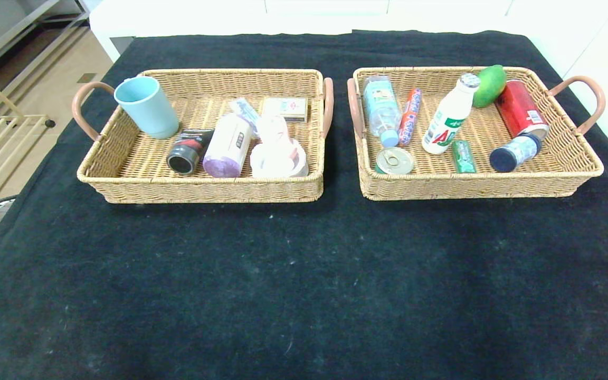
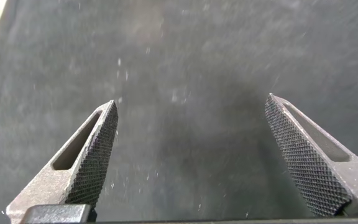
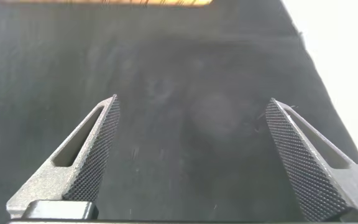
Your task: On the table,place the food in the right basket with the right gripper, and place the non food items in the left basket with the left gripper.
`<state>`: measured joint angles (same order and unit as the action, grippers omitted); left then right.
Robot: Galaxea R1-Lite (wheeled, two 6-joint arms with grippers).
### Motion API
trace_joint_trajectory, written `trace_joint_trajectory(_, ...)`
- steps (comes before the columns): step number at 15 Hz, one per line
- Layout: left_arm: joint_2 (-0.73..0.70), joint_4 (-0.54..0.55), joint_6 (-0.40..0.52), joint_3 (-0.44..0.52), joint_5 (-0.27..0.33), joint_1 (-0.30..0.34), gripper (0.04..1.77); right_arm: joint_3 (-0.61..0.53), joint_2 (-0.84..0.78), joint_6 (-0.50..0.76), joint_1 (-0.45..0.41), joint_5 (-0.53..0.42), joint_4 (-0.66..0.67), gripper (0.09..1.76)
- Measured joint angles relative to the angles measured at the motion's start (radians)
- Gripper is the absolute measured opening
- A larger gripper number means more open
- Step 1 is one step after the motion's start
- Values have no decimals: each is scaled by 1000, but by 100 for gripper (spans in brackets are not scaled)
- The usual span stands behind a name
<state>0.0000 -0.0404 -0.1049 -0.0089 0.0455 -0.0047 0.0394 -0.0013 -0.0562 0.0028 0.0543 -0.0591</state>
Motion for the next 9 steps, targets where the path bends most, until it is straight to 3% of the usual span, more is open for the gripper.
trace_joint_trajectory(3,0,0,5,8,-5,0,172,-25,0,-43,0,-69,47,171)
trace_joint_trajectory(5,-1,-2,6,8,-7,0,172,-21,0,-39,0,-73,124,171)
trace_joint_trajectory(9,0,-4,50,9,-20,1,172,-15,0,21,1,-70,127,171)
